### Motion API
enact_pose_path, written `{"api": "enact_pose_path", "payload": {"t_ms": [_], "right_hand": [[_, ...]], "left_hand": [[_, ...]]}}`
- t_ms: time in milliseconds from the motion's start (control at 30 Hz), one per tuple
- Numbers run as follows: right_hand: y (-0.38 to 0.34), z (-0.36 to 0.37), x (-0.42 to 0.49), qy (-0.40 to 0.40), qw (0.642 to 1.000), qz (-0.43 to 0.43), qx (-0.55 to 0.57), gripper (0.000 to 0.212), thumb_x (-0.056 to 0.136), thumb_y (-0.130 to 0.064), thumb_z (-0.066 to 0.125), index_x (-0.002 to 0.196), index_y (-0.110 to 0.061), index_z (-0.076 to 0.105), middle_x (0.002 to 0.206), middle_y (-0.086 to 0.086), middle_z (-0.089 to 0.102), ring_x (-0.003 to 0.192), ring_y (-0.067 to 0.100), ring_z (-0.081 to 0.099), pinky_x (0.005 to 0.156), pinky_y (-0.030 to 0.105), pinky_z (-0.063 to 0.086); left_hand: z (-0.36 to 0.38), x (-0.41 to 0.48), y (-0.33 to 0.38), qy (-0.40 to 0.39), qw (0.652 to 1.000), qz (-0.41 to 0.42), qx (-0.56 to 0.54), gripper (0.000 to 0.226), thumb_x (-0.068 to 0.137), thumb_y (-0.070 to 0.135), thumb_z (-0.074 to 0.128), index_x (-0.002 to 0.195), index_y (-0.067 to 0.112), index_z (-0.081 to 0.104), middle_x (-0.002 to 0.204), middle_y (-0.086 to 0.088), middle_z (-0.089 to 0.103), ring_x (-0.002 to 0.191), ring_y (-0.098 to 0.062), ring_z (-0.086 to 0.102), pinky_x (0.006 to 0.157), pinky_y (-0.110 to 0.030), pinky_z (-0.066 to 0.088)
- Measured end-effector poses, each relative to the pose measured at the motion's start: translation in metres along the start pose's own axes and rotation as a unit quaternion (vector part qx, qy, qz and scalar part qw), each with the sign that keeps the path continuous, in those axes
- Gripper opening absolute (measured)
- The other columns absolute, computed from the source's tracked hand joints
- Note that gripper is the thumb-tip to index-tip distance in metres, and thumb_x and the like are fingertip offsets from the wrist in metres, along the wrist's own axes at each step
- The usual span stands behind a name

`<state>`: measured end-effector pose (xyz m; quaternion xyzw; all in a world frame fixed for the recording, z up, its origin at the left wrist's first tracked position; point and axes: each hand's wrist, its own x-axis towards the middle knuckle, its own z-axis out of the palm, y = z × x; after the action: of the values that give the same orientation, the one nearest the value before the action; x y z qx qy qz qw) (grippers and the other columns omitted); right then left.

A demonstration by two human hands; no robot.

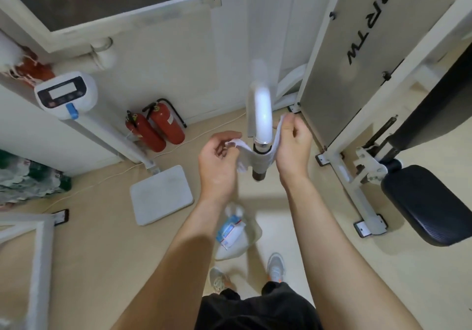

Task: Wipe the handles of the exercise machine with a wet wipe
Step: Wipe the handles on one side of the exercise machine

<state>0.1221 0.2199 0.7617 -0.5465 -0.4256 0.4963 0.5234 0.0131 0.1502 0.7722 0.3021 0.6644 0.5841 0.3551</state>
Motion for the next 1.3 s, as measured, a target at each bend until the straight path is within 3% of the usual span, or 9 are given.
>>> {"api": "enact_pose_path", "payload": {"t_ms": [200, 300, 400, 533, 700, 800, 967, 1067, 1300], "right_hand": [[-0.003, 0.011, -0.007, 0.009, 1.000, 0.018, -0.010, 0.045, 0.102, -0.021, 0.049, 0.057, -0.018, 0.043, 0.070, 0.007, 0.037, 0.040, 0.003, 0.035, 0.041, 0.013, 0.032], [0.001, 0.010, -0.007, 0.036, 0.997, 0.029, -0.068, 0.024, 0.094, -0.037, 0.059, 0.080, -0.017, 0.058, 0.076, -0.004, 0.048, 0.056, 0.003, 0.046, 0.058, 0.020, 0.041], [0.003, 0.008, -0.020, 0.129, 0.985, 0.034, -0.109, 0.030, 0.092, -0.046, 0.062, 0.096, -0.020, 0.047, 0.067, -0.012, 0.049, 0.065, 0.010, 0.051, 0.063, 0.028, 0.039], [0.006, 0.004, -0.053, 0.140, 0.983, -0.010, -0.119, 0.024, 0.100, -0.040, 0.048, 0.086, -0.022, 0.054, 0.066, -0.014, 0.061, 0.072, 0.016, 0.061, 0.074, 0.039, 0.050], [0.018, -0.016, -0.076, 0.003, 0.998, -0.058, 0.025, 0.029, 0.086, -0.013, 0.046, 0.104, -0.020, 0.068, 0.098, -0.003, 0.073, 0.094, 0.014, 0.067, 0.080, 0.037, 0.053], [0.022, -0.018, -0.070, -0.082, 0.992, -0.094, -0.022, 0.048, 0.074, -0.012, 0.054, 0.122, -0.015, 0.061, 0.114, 0.005, 0.068, 0.106, 0.021, 0.064, 0.088, 0.047, 0.053], [-0.004, -0.003, -0.054, -0.170, 0.984, -0.046, -0.039, 0.021, 0.074, -0.012, 0.072, 0.090, -0.020, 0.061, 0.074, -0.007, 0.066, 0.065, 0.015, 0.057, 0.059, 0.033, 0.049], [-0.009, 0.006, -0.043, -0.216, 0.976, -0.015, 0.005, 0.024, 0.076, -0.004, 0.067, 0.070, -0.026, 0.058, 0.053, -0.015, 0.056, 0.047, 0.001, 0.046, 0.045, 0.018, 0.037], [0.052, 0.007, -0.045, -0.156, 0.980, 0.068, -0.101, 0.035, 0.080, -0.006, 0.065, 0.051, -0.025, 0.064, 0.055, -0.007, 0.068, 0.058, 0.009, 0.061, 0.063, 0.034, 0.049]], "left_hand": [[0.022, 0.003, -0.006, 0.002, 0.999, -0.034, 0.037, 0.021, 0.094, 0.002, 0.065, 0.087, 0.022, 0.065, 0.082, 0.008, 0.067, 0.059, 0.006, 0.059, 0.060, -0.024, 0.053], [0.024, 0.001, -0.001, 0.045, 0.998, -0.047, 0.002, 0.025, 0.087, 0.002, 0.074, 0.098, 0.021, 0.061, 0.091, 0.008, 0.064, 0.070, 0.010, 0.060, 0.071, -0.029, 0.060], [0.020, -0.003, 0.004, 0.081, 0.994, -0.069, -0.015, 0.035, 0.079, 0.016, 0.081, 0.097, 0.026, 0.053, 0.094, 0.003, 0.064, 0.085, -0.007, 0.062, 0.089, -0.045, 0.059], [0.017, -0.010, 0.017, 0.025, 0.991, -0.089, -0.093, 0.017, 0.094, 0.002, 0.066, 0.099, 0.014, 0.056, 0.084, -0.004, 0.073, 0.068, -0.011, 0.068, 0.067, -0.027, 0.058], [0.009, -0.020, 0.031, -0.041, 0.993, -0.065, -0.090, 0.011, 0.099, 0.002, 0.055, 0.103, 0.011, 0.061, 0.081, 0.004, 0.073, 0.080, -0.012, 0.069, 0.068, -0.021, 0.057], [0.006, -0.017, 0.040, -0.049, 0.997, -0.033, -0.043, 0.012, 0.101, 0.010, 0.053, 0.108, 0.016, 0.060, 0.075, 0.011, 0.071, 0.083, -0.012, 0.068, 0.068, -0.023, 0.054], [0.006, -0.001, 0.060, -0.075, 0.988, 0.067, 0.120, 0.036, 0.079, 0.053, 0.073, 0.071, 0.018, 0.069, 0.071, -0.003, 0.060, 0.064, -0.010, 0.049, 0.064, -0.026, 0.039], [0.005, 0.007, 0.068, -0.094, 0.985, 0.055, 0.133, 0.040, 0.066, 0.057, 0.078, 0.066, 0.019, 0.066, 0.070, -0.008, 0.043, 0.065, -0.015, 0.041, 0.063, -0.032, 0.031], [0.003, 0.007, 0.066, -0.122, 0.987, 0.044, 0.092, 0.049, 0.076, 0.038, 0.082, 0.081, -0.008, 0.066, 0.064, -0.007, 0.027, 0.065, -0.018, 0.029, 0.061, -0.030, 0.024]]}}
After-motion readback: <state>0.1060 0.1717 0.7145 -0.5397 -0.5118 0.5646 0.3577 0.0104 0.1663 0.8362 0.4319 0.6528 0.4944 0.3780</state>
